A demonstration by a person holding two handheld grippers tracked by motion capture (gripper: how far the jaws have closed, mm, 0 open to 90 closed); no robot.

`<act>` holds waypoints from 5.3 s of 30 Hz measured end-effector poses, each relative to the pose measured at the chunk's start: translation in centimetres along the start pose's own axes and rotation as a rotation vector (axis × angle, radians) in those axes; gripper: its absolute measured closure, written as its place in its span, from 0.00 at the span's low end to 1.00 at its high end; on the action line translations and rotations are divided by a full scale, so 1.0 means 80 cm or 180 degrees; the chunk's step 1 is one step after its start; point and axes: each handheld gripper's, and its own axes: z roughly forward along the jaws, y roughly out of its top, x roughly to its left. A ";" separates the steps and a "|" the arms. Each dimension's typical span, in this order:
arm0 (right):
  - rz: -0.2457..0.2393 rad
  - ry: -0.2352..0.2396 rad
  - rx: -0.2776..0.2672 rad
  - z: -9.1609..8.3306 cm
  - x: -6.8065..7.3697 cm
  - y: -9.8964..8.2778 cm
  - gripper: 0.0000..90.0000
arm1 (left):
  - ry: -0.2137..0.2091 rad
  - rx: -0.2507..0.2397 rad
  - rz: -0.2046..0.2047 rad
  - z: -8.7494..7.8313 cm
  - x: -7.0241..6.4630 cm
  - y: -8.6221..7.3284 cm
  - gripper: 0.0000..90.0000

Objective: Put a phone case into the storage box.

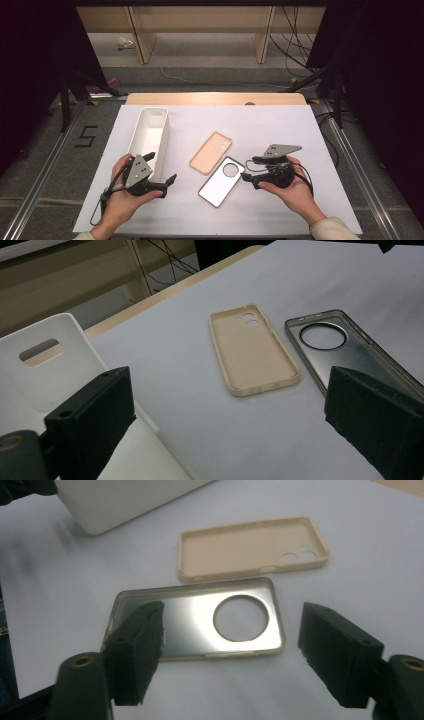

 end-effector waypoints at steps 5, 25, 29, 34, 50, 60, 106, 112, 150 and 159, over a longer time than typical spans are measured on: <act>-0.0250 0.0142 0.0174 0.016 0.018 0.010 0.72 | 0.0000 -0.0006 0.0019 0.001 -0.003 0.002 0.07; -0.0413 0.0455 0.1243 0.097 0.064 0.019 1.00 | -0.0022 -0.0008 0.0023 0.001 -0.005 0.002 0.08; -0.0357 0.0442 0.1317 0.102 0.064 0.018 1.00 | -0.0031 -0.0016 0.0022 0.001 -0.006 0.002 0.08; -0.0387 0.0442 0.1457 0.110 0.067 0.015 1.00 | -0.0012 -0.0040 0.0063 0.000 -0.005 0.003 0.08; -0.0317 0.0379 0.1766 0.095 0.053 0.009 1.00 | -0.0032 -0.0042 0.0033 -0.002 -0.006 0.003 0.08; -0.0281 0.0344 0.1838 0.086 0.042 0.005 1.00 | -0.0014 -0.0064 0.0074 -0.002 -0.006 0.004 0.08; -0.1937 0.0370 0.2176 0.078 0.089 0.014 0.36 | -0.0038 -0.0049 0.0037 -0.002 -0.006 0.004 0.09; -0.1966 0.0368 0.2248 0.085 0.094 0.011 0.38 | -0.0022 -0.0068 0.0072 -0.002 -0.006 0.005 0.09; -0.2078 0.0493 0.2585 0.089 0.117 0.007 0.86 | -0.0094 -0.0046 0.0049 0.000 -0.010 0.004 0.10; -0.2115 0.0516 0.2587 0.090 0.120 0.006 0.93 | -0.0097 -0.0046 0.0049 0.000 -0.011 0.004 0.10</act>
